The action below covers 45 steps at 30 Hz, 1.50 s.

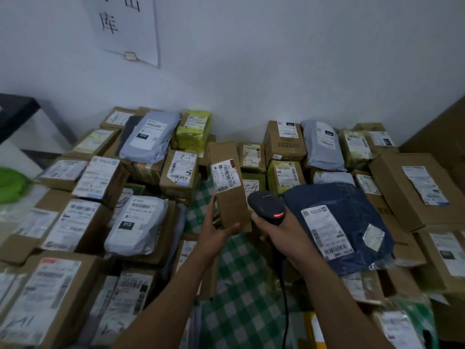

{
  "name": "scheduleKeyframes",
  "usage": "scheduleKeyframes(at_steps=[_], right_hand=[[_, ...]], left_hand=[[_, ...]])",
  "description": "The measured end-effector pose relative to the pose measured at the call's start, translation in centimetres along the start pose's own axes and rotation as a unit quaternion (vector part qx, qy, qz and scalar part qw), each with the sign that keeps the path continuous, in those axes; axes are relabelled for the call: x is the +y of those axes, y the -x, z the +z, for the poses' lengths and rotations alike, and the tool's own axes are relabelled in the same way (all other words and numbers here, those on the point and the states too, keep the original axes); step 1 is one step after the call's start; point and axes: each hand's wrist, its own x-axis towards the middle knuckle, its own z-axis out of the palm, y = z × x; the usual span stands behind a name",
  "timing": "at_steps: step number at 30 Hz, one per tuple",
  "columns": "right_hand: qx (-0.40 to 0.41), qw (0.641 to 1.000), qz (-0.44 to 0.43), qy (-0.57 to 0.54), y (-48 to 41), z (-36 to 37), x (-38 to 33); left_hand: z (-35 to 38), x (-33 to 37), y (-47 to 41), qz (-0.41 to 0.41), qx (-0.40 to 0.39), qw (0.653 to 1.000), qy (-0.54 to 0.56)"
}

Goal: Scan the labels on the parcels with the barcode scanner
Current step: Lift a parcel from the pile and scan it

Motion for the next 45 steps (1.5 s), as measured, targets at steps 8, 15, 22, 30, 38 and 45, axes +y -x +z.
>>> scheduleKeyframes(at_steps=[8,15,22,30,38,45], right_hand=[[0.016,1.0,-0.02,0.003,2.0,0.9,-0.2],[-0.03,0.997,-0.039,0.055,3.3,1.5,-0.5],[0.017,0.994,-0.063,0.088,3.7,0.6,-0.8],[-0.015,0.989,-0.042,0.14,3.7,0.7,-0.8],[-0.047,0.989,-0.035,0.134,4.6,0.3,-1.8],[-0.061,0.99,-0.024,0.128,4.7,0.4,-2.0]], left_hand=[[-2.4,2.5,1.1,0.063,-0.137,0.983,-0.104],[-2.8,6.0,1.2,0.097,-0.099,0.984,-0.115],[-6.9,10.3,-2.1,0.14,-0.063,0.906,-0.395],[-9.1,12.7,-3.2,0.14,-0.073,0.833,-0.53],[-9.7,12.3,-2.8,0.112,-0.075,0.828,-0.544],[-9.9,11.9,-3.0,0.11,-0.071,0.824,-0.552]])
